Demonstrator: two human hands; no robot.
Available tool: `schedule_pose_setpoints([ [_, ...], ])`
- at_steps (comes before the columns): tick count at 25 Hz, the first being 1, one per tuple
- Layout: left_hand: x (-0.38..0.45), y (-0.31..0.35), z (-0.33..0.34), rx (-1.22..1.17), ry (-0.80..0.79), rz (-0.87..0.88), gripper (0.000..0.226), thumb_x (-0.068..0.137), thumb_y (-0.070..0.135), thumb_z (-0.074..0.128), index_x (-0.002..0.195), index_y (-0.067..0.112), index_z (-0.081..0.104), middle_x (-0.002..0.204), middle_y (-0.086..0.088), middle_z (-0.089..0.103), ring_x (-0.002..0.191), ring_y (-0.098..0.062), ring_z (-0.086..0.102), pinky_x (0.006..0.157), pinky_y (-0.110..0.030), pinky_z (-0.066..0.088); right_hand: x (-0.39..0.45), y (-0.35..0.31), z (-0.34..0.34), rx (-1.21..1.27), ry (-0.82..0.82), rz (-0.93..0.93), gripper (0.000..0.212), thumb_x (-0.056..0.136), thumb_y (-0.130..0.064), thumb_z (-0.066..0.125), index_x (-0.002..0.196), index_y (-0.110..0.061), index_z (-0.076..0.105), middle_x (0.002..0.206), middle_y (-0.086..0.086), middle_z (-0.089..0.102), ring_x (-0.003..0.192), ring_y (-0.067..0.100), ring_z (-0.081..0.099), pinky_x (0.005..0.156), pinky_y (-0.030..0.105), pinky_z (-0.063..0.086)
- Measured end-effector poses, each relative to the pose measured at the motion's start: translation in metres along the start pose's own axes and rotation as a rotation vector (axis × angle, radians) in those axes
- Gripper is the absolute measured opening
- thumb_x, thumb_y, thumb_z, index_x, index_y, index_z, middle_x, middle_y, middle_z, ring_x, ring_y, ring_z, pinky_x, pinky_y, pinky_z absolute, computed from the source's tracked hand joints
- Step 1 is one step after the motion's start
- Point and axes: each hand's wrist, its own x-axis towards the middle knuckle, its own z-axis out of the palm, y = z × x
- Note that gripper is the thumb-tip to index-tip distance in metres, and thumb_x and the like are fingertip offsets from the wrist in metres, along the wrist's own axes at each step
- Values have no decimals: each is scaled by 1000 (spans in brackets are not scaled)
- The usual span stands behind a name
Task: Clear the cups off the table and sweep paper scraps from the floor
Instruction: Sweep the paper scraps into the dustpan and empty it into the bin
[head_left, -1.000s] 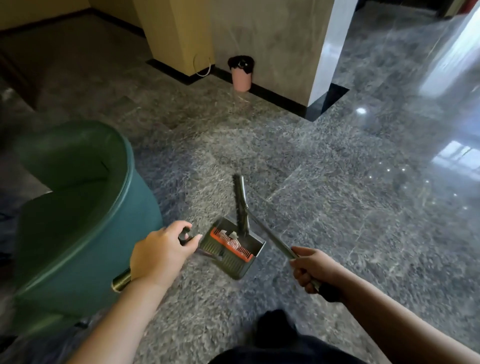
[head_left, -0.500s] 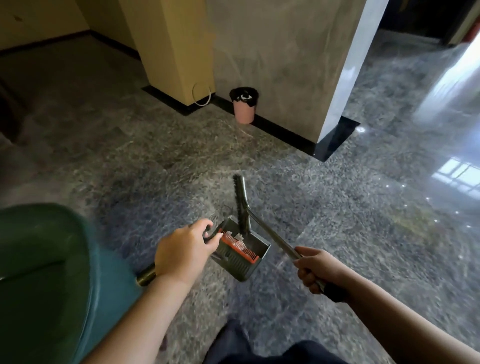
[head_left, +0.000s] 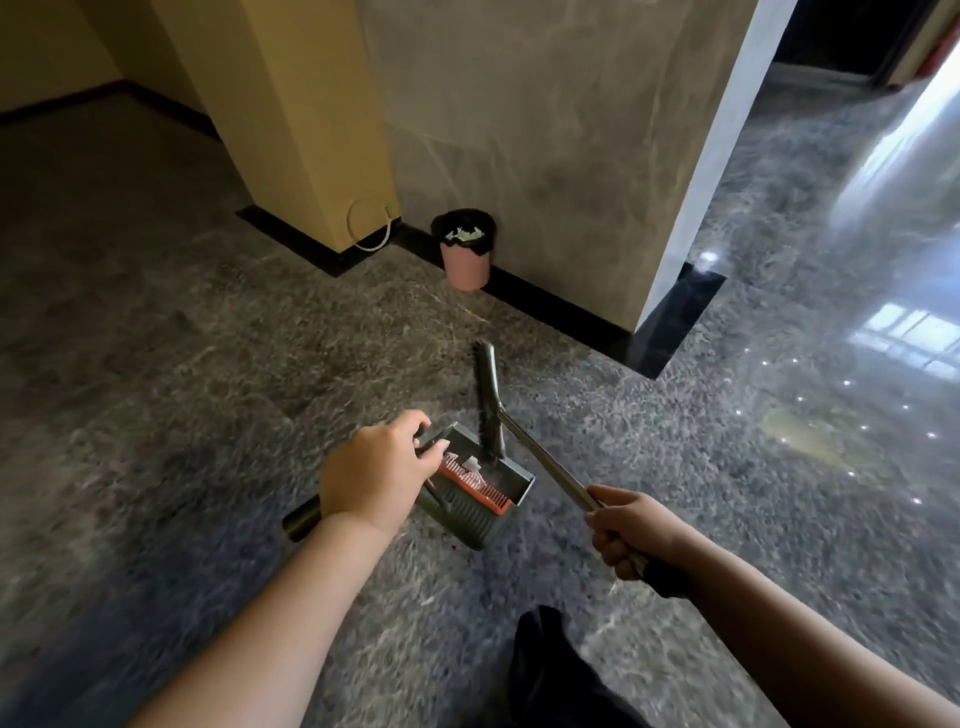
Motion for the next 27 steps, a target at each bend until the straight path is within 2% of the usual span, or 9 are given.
schedule_pose_setpoints([
  [4,114,3,18,18,50,-62,27,74,44,79,92,26,71,67,-3,70,59,-30,65,50,-24,35,75,-97,-24,-26,13,4,33,95,2,41,128,-1,42,55,3,35,36,9,31,35,14,23],
  [9,250,-12,40,-12,65,-48,27,74,42,80,92,24,72,66,-2,68,58,-29,64,50,-24,37,168,-198,-41,-44,5,16,31,95,1,41,117,-16,54,52,2,38,37,9,33,36,15,25],
  [13,373,-36,69,-26,52,-2,28,75,44,77,93,24,71,72,1,69,63,-26,63,52,-24,36,250,-276,-45,-42,0,17,28,94,1,42,118,-14,45,51,2,40,37,8,33,36,16,25],
  [15,440,-51,81,-28,60,30,28,76,43,77,94,23,71,72,0,69,63,-26,63,52,-24,36,295,-320,-45,-53,-1,-1,29,93,1,42,118,-13,47,50,1,41,37,8,34,37,16,26],
  [18,527,-63,83,-13,76,101,28,76,40,79,94,20,72,72,-2,69,64,-28,64,52,-24,38,346,-382,-46,-47,-7,-17,37,93,-1,44,119,-25,54,49,0,43,38,9,37,38,18,29],
  [20,591,-65,81,13,96,157,29,75,39,79,94,17,72,71,-3,69,61,-27,63,49,-24,40,380,-423,-52,-32,-5,-35,45,94,-2,45,127,-32,48,50,0,45,38,9,38,37,19,30],
  [22,652,-65,80,54,113,232,30,75,38,80,93,15,73,66,-3,68,52,-22,55,45,-20,32,412,-463,-63,-17,-16,-57,49,94,-2,46,128,-38,43,50,0,45,38,9,38,36,19,30],
  [25,746,-63,84,155,133,278,30,75,39,80,93,16,74,55,-1,61,44,-16,40,42,-13,19,467,-528,-87,-40,-33,-113,47,94,-1,45,118,-41,45,48,-1,45,37,9,37,37,18,29],
  [27,802,-59,89,207,148,280,28,71,37,84,87,16,74,48,-2,55,41,-17,36,43,-10,17,503,-575,-106,-81,-45,-137,52,94,1,42,126,-39,44,47,-1,45,36,9,36,38,17,30],
])
